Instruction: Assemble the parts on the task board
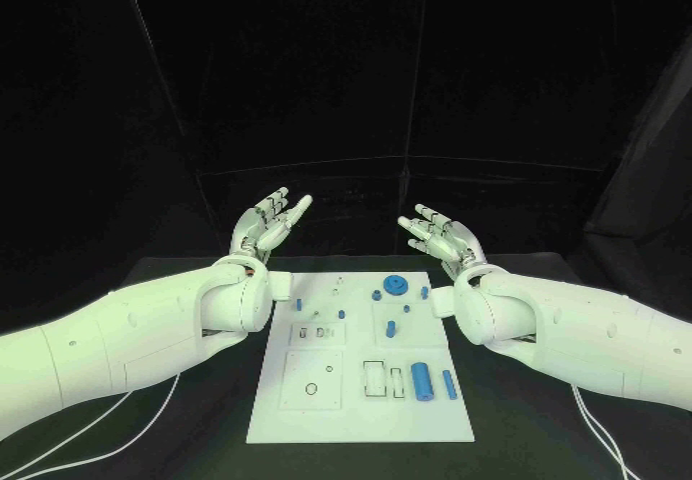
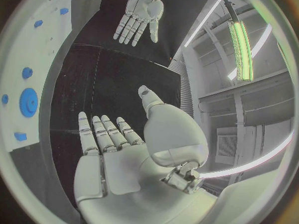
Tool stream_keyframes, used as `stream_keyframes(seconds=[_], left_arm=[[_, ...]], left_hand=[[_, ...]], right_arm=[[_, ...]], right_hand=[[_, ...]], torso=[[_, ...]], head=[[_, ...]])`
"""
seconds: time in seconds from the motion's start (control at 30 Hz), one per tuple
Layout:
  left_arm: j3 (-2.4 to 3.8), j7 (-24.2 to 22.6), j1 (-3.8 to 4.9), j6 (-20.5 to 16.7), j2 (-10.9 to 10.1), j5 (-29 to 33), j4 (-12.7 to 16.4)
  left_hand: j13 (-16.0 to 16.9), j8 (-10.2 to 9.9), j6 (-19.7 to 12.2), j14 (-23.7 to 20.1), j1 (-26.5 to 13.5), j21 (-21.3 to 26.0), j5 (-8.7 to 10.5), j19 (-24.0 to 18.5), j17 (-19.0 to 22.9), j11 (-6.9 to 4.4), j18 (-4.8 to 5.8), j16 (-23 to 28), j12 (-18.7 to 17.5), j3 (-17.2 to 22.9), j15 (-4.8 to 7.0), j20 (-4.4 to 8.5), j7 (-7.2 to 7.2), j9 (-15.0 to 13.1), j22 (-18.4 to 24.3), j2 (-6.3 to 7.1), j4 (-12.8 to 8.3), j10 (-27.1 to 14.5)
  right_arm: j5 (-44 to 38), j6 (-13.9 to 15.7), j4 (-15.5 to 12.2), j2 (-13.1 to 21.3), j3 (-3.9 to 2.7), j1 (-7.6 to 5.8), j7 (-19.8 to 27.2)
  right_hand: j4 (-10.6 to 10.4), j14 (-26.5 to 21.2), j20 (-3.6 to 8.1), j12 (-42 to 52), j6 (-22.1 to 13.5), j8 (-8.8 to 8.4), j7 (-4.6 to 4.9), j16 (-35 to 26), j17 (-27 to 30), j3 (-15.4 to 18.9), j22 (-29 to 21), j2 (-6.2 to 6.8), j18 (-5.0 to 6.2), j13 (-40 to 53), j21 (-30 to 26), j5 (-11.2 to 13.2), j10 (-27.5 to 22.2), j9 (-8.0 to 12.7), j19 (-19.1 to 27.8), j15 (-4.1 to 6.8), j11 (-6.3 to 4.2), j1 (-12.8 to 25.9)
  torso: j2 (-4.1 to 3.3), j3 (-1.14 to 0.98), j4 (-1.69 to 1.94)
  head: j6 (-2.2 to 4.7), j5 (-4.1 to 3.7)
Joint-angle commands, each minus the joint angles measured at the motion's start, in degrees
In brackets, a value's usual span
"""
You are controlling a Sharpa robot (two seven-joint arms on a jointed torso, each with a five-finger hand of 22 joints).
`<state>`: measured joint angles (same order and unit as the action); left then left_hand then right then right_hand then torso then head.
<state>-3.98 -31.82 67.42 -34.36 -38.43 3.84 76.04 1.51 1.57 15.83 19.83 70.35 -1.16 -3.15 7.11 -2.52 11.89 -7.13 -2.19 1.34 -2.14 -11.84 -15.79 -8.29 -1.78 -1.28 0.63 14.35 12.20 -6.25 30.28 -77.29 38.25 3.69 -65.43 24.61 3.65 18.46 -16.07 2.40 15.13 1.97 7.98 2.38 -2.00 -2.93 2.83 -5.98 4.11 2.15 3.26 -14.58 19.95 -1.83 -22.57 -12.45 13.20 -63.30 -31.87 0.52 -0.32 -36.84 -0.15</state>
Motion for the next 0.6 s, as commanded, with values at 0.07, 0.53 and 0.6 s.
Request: stream_keyframes(seconds=[0.07, 0.53, 0.6], left_arm=[[-0.01, -3.1, 0.23, 4.6, 0.2, 1.5, -0.3], [-0.05, -2.8, 0.18, 9.0, -2.9, 2.9, 0.9], [-0.05, -3.1, 0.19, 9.3, -3.5, 2.7, 1.3]], left_hand=[[0.2, 0.4, 1.3, 2.0, 3.0, -0.5, -0.47, 0.9, -0.3, 0.85, -1.16, -0.5, 0.4, 0.0, -0.73, -1.02, -6.04, -0.2, -0.3, -0.18, 0.8, 1.4], [0.7, 1.0, 6.2, 11.6, 4.4, -2.9, -0.44, 6.4, -1.5, 2.93, 0.42, -2.8, 1.0, -0.2, -2.32, -1.12, -7.72, -0.6, -1.4, -1.74, -0.8, 8.1], [1.4, 1.6, 9.6, 19.4, 5.0, -5.1, -0.45, 12.0, -2.5, 3.47, 0.29, -5.1, 2.4, -0.3, -2.14, -1.06, -7.85, -1.0, -2.5, -2.19, -1.5, 15.2]], right_arm=[[-6.7, -12.0, 2.5, -1.2, 0.54, -1.11, -3.8], [-33.6, -7.4, 7.0, 0.0, 0.93, -2.54, -4.2], [-35.8, -7.1, 7.1, 0.2, 0.92, -2.8, -4.7]], right_hand=[[5.9, 28.0, -0.44, 4.4, 19.3, 3.56, 7.18, 5.2, -1.9, -0.8, 2.7, -0.05, 5.07, 1.7, 6.2, 0.6, 26.1, -1.8, -19.4, 0.79, 0.0, -9.3], [10.4, 45.2, 2.84, 3.4, 36.6, 4.6, 4.53, 5.5, -1.7, -3.8, 2.2, 0.23, 6.46, 1.4, 10.0, 1.3, 38.8, -1.9, -31.6, 5.58, -3.57, -11.5], [10.9, 46.9, 3.39, 3.1, 37.7, 4.48, 4.31, 5.4, -1.8, -4.4, 2.1, 0.32, 6.47, 1.4, 10.5, 1.3, 40.2, -2.0, -32.9, 6.11, -3.93, -11.2]], torso=[[-0.03, 0.02, -0.01], [-1.3, 0.21, 0.04], [-1.65, 0.22, 0.17]], head=[[0.0, 0.01], [0.36, -0.77], [0.5, -0.79]])
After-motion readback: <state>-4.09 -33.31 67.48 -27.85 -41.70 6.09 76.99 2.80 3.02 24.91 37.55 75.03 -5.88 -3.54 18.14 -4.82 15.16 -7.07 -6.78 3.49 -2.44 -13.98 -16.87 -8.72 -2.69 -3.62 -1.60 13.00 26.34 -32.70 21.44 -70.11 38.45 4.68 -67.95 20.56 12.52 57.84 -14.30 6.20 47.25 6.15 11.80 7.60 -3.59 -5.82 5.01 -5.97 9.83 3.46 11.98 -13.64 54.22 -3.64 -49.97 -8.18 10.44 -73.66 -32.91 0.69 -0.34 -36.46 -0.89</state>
